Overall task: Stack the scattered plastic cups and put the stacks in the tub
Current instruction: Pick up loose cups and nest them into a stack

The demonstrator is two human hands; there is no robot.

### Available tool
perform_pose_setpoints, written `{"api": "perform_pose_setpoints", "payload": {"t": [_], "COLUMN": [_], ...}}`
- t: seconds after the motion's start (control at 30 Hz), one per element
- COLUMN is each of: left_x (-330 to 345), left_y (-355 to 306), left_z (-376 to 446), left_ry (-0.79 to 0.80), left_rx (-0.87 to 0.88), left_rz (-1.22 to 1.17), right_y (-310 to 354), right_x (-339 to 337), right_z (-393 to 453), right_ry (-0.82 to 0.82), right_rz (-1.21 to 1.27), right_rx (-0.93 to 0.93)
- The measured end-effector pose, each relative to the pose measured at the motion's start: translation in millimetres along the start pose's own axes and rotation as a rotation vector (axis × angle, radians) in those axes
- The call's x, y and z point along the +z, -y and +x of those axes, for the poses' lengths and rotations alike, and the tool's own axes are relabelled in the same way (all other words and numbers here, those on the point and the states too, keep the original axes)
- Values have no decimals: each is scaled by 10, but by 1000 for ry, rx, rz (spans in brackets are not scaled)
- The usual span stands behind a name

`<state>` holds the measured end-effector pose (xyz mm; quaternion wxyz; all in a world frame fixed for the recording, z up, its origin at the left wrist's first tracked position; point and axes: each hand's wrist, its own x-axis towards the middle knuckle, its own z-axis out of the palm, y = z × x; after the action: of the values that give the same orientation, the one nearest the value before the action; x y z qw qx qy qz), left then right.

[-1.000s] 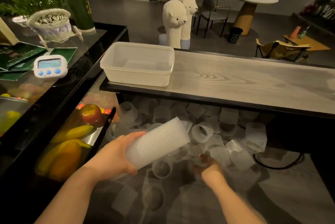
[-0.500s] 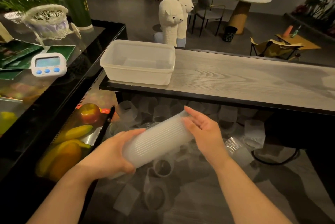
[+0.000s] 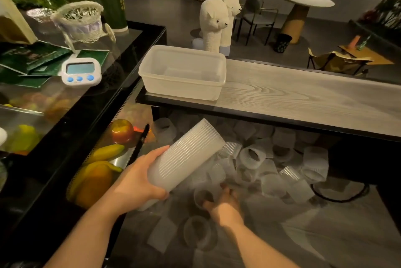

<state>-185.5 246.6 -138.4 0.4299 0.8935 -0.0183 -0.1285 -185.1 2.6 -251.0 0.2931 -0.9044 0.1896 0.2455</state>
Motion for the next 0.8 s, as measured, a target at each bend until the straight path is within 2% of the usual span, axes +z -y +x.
{"api": "perform_pose_setpoints", "payload": {"t": [0.2, 0.43, 0.5, 0.63, 0.73, 0.8], "left_x": [-23, -44, -87, -161, -128, -111], "left_y": [30, 11, 36, 97, 86, 70], "left_z": [-85, -215, -247, -285, -304, -324], "left_ry": [17, 56, 69, 82, 128, 153], "left_rx": [13, -3, -18, -42, -36, -37], "left_rz": [53, 131, 177, 195, 185, 137], "right_y": [66, 118, 97, 68, 86, 213], "right_x": [202, 286, 236, -207, -675, -910], "right_z": [112, 242, 203, -57, -243, -347], "right_ry": [40, 0, 3, -42, -128, -60], "right_rz": [-113, -188, 24, 745, 1104, 1204], "right_rx": [-85, -116, -74, -35, -244, -365]}}
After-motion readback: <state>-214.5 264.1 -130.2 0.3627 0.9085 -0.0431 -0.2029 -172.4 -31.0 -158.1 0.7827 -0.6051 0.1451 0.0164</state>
